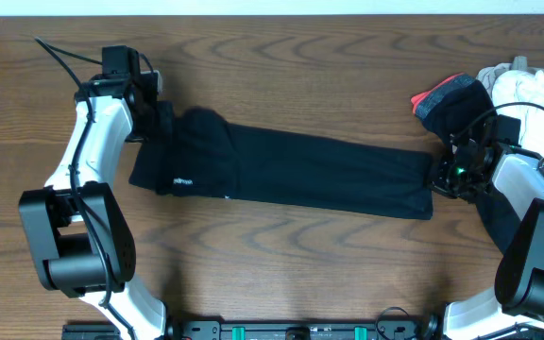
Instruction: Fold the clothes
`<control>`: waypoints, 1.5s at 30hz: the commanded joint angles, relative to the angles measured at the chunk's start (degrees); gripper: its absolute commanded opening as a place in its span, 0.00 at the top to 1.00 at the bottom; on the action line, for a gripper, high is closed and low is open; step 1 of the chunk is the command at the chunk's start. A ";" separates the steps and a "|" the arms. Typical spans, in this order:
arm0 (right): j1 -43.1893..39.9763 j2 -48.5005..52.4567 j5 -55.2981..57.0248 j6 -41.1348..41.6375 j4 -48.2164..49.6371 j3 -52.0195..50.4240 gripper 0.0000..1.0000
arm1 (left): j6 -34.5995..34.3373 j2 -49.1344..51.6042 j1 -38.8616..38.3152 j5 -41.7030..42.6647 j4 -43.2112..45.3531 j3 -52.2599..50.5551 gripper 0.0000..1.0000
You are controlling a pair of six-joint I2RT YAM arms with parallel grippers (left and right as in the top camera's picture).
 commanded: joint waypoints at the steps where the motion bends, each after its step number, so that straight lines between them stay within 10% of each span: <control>1: 0.15 -1.22 1.18 -0.37 -0.17 1.07 0.95 | 0.09 -0.59 0.37 -2.43 -0.70 0.94 0.61; 6: -0.61 -1.22 1.16 -0.37 -0.15 1.07 0.48 | -0.55 -0.66 0.37 -2.43 -1.73 0.96 0.45; 29: 0.83 2.71 -8.81 -14.97 -3.80 0.81 0.12 | -12.31 -23.39 3.19 -2.38 -12.79 1.49 0.24; 45: 3.43 7.52 -4.85 -14.78 -5.03 0.94 0.96 | -13.73 -30.27 5.90 -2.40 -18.01 1.49 0.19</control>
